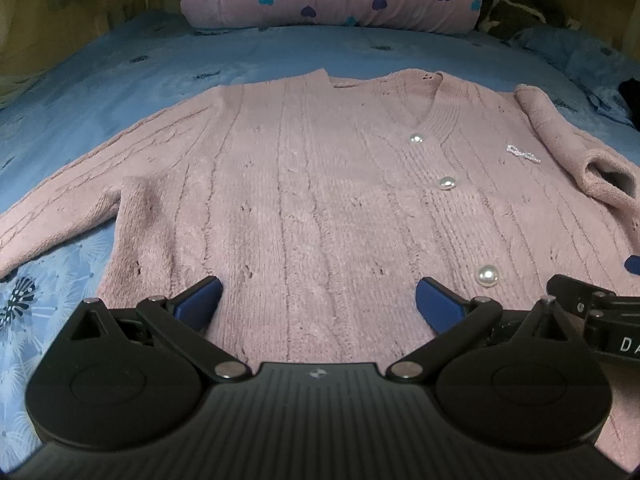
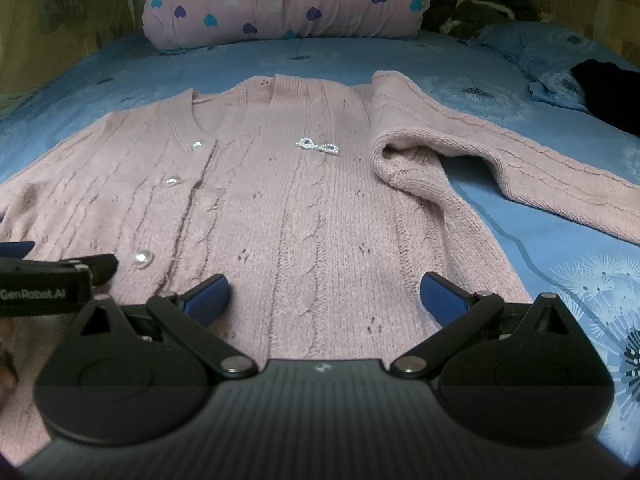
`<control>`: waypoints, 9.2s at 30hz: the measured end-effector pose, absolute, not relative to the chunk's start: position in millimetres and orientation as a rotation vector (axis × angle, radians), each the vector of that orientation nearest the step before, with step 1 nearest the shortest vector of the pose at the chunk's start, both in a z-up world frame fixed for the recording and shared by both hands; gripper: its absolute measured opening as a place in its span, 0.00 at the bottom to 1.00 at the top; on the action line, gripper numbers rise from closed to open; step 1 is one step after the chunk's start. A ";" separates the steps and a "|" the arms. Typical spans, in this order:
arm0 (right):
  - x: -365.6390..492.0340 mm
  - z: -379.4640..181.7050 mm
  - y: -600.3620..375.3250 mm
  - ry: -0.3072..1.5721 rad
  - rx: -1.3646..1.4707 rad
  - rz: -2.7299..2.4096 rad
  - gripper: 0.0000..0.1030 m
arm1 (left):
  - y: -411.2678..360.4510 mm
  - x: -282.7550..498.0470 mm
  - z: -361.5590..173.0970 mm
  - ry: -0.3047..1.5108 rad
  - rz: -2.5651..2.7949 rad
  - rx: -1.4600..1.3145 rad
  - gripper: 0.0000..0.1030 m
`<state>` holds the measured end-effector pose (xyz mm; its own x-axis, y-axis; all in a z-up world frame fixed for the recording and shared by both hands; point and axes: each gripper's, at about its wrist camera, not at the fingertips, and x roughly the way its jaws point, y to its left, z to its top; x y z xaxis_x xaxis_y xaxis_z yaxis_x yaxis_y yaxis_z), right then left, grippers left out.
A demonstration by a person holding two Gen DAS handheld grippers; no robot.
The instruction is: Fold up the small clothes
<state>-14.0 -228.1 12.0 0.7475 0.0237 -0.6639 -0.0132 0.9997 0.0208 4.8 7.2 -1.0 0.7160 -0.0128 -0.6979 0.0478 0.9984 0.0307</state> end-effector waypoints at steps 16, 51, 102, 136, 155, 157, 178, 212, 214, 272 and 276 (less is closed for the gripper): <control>-16.0 17.6 -233.1 0.736 0.046 0.035 1.00 | 12.4 9.6 15.2 0.875 -0.088 0.059 1.00; 92.9 79.5 -330.2 0.706 0.217 -0.042 1.00 | -15.0 123.8 58.3 0.800 -0.132 0.095 1.00; 231.8 68.6 -284.0 0.634 -0.243 0.288 0.09 | 4.4 196.4 17.8 0.828 -0.061 0.066 1.00; 197.7 53.9 -223.9 0.770 -0.284 0.629 0.30 | 17.6 199.9 21.2 0.831 -0.013 0.032 1.00; 250.5 58.8 -252.4 0.851 -0.260 0.791 0.45 | 44.0 291.7 36.7 0.810 -0.095 0.125 1.00; 248.1 57.7 -253.3 0.873 -0.224 0.849 0.45 | 41.6 297.7 27.6 0.826 -0.128 0.144 1.00; 267.6 54.8 -245.1 0.594 -0.263 0.351 0.15 | 31.0 280.5 24.8 0.732 -0.047 0.241 1.00; 48.8 69.8 -474.9 0.727 0.259 -0.085 0.47 | -18.6 109.6 84.7 0.804 -0.118 0.123 1.00; 34.9 69.8 -480.9 0.723 0.313 -0.116 0.47 | -21.3 94.0 84.4 0.808 -0.105 0.107 1.00; 19.9 8.0 -500.8 0.478 0.834 -0.385 0.16 | -37.8 33.9 41.9 0.865 -0.018 0.044 1.00; 15.6 28.4 -503.2 0.387 0.848 -0.332 0.16 | -23.1 34.4 55.1 0.835 -0.010 0.047 1.00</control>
